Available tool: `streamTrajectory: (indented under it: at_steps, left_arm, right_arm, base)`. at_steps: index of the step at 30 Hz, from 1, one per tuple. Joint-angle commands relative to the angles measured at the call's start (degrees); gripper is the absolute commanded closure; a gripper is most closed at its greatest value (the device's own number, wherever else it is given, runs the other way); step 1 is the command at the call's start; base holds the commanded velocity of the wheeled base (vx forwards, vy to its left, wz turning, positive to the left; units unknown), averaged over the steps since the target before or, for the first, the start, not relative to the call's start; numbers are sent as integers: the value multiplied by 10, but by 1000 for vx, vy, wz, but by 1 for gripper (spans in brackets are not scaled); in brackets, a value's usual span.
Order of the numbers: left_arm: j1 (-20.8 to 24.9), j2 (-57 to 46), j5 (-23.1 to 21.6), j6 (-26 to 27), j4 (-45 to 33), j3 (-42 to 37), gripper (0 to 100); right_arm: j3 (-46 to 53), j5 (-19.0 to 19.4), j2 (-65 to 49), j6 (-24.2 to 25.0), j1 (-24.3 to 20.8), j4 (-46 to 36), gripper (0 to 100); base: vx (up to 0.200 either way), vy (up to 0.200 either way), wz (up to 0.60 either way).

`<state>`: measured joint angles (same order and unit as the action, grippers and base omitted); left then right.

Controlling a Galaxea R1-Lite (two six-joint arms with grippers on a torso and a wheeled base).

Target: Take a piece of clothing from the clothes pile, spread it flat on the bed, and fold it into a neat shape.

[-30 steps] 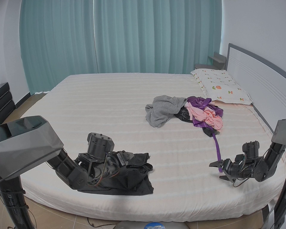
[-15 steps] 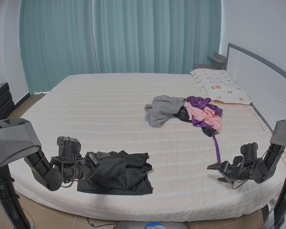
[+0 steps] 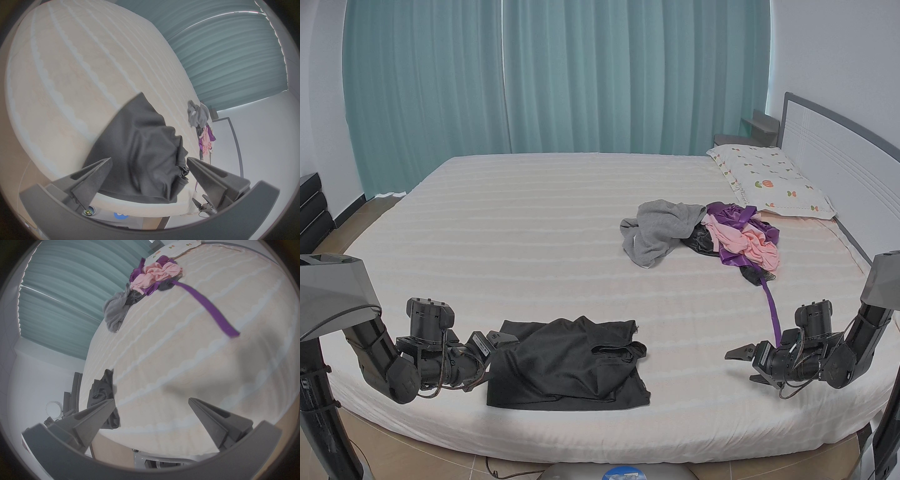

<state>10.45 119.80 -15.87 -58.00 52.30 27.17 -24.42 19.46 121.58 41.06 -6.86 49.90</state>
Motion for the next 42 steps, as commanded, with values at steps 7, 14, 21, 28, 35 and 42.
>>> streamTrajectory:
  at_steps: [7,14,21,28,35,42]
  left_arm:
    - [19,-2,1,-22,0,-5,0]
    - [30,0,1,-24,1,1,0]
    - [63,17,10,-18,1,21,0]
    - [66,14,19,-18,2,11,0]
    - [70,20,28,-18,27,5,0]
    - [70,25,31,-19,42,3,0]
  right_arm:
    - [-5,-52,-2,-2,-61,0,0]
    - [-37,-81,-7,-5,-115,-9,0]
    - [-80,-113,3,-7,-182,-12,0]
    - [-136,-182,16,-19,-199,-96,0]
    - [-163,-221,47,-44,-200,-118,0]
    - [-165,-226,64,-48,-205,-119,0]
  base:
    - [0,200,0]
    - [0,200,0]
    - [0,29,0]
    - [0,0,0]
    - [0,0,0]
    - [0,0,0]
